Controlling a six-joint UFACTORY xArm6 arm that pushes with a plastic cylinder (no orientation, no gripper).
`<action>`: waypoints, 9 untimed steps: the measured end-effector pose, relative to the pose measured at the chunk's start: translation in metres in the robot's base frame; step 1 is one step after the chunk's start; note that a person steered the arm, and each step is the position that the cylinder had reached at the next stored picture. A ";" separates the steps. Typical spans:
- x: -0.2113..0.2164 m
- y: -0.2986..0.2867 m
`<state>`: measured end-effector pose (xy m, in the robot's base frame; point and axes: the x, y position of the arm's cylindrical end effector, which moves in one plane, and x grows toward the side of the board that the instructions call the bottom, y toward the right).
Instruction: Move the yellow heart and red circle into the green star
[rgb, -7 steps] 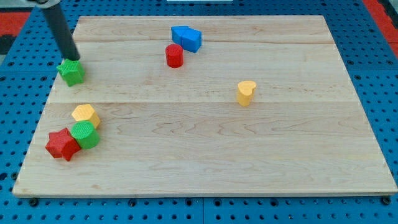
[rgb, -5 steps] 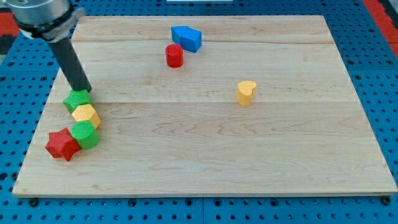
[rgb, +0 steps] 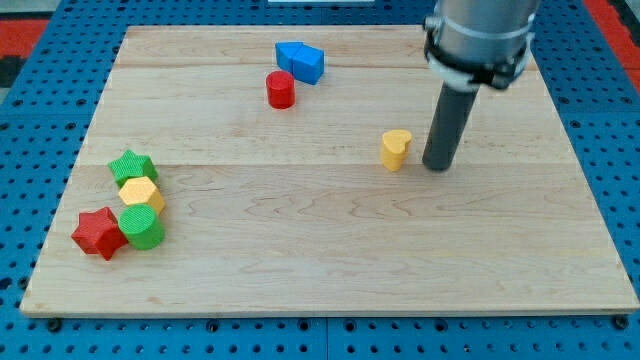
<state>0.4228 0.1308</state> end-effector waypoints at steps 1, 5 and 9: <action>-0.003 -0.088; 0.015 -0.256; -0.042 -0.138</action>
<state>0.3812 -0.0068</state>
